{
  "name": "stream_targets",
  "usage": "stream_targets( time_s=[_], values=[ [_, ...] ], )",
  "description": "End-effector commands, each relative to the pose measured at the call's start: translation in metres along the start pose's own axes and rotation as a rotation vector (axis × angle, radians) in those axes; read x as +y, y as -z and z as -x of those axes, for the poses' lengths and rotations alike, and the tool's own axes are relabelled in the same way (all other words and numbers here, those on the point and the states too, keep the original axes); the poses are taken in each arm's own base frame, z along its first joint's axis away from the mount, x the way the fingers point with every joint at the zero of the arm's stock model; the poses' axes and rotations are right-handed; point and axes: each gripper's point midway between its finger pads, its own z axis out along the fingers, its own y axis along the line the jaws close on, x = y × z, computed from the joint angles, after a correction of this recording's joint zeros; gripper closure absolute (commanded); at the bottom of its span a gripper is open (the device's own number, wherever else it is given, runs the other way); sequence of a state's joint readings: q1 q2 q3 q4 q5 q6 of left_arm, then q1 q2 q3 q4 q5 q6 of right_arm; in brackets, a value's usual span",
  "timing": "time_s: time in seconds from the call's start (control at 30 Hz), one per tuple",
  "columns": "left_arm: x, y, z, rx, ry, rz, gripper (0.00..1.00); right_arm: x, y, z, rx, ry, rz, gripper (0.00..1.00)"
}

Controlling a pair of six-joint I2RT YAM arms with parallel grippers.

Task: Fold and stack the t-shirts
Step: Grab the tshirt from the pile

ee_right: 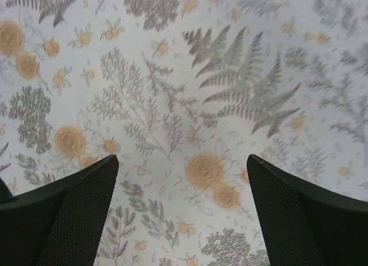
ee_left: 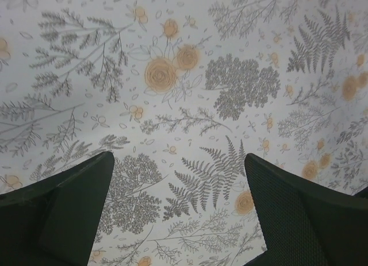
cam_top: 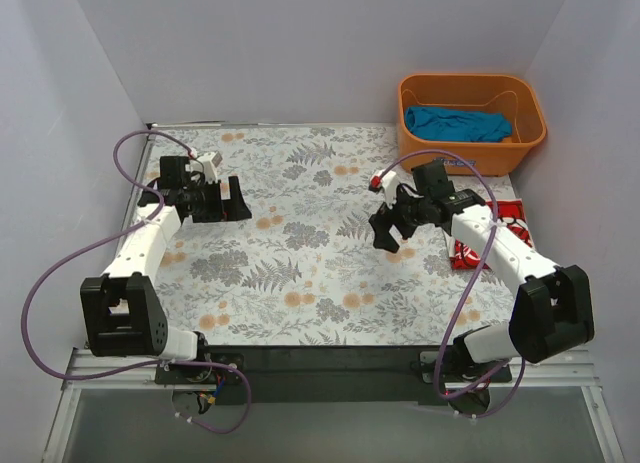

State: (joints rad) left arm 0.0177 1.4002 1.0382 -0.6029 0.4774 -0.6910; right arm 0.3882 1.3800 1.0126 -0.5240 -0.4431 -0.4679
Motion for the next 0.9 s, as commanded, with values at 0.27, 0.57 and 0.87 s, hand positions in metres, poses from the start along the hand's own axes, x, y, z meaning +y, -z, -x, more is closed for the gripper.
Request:
stream_targets(
  time_s=[0.27, 0.57, 0.87],
  values=[
    [-0.022, 0.007, 0.086, -0.123, 0.005, -0.077, 0.03, -0.131, 0.085, 0.203, -0.378, 0.065, -0.371, 0.02],
    [-0.012, -0.005, 0.1, -0.105, 0.003, -0.047, 0.03, -0.301, 0.112, 0.206, -0.411, -0.145, -0.678, 0.02],
    [0.002, -0.025, 0.095, -0.06, 0.022, -0.029, 0.03, -0.386, 0.066, 0.136, -0.3, -0.182, -0.77, 0.02]
  ],
)
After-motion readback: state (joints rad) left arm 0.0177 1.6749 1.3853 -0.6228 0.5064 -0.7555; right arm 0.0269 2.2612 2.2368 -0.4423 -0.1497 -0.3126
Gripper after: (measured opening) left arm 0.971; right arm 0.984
